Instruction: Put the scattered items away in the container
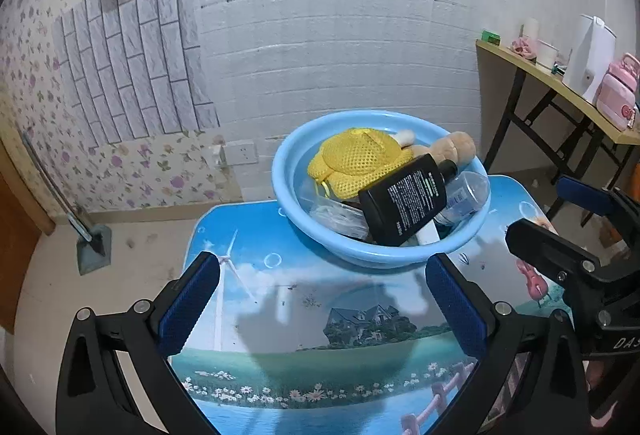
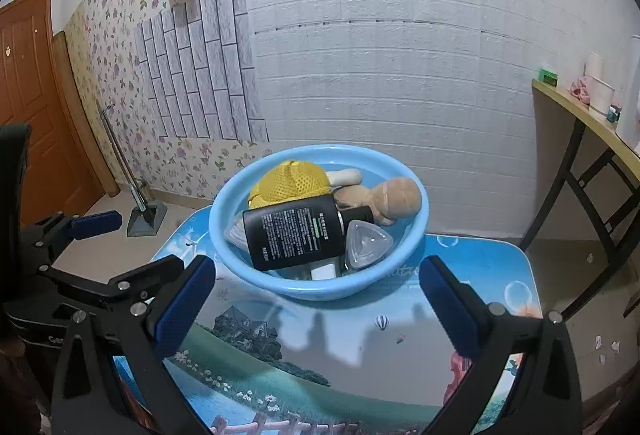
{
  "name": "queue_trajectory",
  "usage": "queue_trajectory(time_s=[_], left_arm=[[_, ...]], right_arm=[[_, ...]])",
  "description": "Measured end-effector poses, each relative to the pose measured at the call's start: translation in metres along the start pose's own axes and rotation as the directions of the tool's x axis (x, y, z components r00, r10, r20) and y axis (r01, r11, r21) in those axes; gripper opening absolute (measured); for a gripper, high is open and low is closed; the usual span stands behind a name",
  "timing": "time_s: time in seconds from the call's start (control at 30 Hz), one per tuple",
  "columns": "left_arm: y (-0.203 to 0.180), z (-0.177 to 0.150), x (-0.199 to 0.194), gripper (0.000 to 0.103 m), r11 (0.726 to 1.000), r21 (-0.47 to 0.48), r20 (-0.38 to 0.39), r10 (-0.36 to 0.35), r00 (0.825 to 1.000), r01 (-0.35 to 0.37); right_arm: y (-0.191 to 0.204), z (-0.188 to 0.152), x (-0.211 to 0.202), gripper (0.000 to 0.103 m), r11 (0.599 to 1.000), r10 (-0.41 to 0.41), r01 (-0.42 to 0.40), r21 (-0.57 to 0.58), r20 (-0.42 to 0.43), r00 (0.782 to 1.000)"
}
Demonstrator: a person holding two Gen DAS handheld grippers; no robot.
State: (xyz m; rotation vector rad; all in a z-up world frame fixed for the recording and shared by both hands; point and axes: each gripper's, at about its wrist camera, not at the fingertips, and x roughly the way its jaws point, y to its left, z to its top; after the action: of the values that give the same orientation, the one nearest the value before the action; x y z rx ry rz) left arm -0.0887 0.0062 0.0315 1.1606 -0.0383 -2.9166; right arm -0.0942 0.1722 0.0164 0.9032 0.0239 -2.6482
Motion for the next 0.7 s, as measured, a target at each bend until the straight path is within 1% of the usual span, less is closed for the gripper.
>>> queue_trajectory(time_s=[0.07, 0.27, 0.53, 0.63, 0.7], left_arm=[[-0.001, 0.0, 0.0, 0.103, 1.0, 0.006, 0.0, 0.008, 1.0, -0.008], [-0.001, -0.001, 0.004, 0.103, 1.0, -0.002, -0.021, -0.004, 1.0, 0.004], [-0.009, -0.002, 0.005, 0.103, 0.999, 0.026, -0.013, 0.038, 0.999, -0.037], [-0.013, -0.003, 0.002, 0.103, 0.998, 0.039, 0.004, 0.058, 0.998, -0.058], [-0.013, -0.003, 0.0, 0.103, 0.998, 0.035, 0.005, 0.055, 0.998, -0.055]], right_arm=[[-0.001, -0.001, 0.0, 0.103, 1.0, 0.004, -0.004, 0.006, -0.003, 1.0], [-0.004, -0.005, 0.004, 0.103, 1.0, 0.012, -0.011, 0.025, -0.028, 1.0], [-0.006, -0.007, 0.004, 0.103, 1.0, 0.007, -0.007, 0.023, -0.031, 0.999], [-0.009, -0.009, 0.003, 0.103, 1.0, 0.011, -0.01, 0.03, -0.034, 0.999], [-0.01, -0.01, 0.003, 0.103, 0.999, 0.013, -0.012, 0.034, -0.035, 0.999]])
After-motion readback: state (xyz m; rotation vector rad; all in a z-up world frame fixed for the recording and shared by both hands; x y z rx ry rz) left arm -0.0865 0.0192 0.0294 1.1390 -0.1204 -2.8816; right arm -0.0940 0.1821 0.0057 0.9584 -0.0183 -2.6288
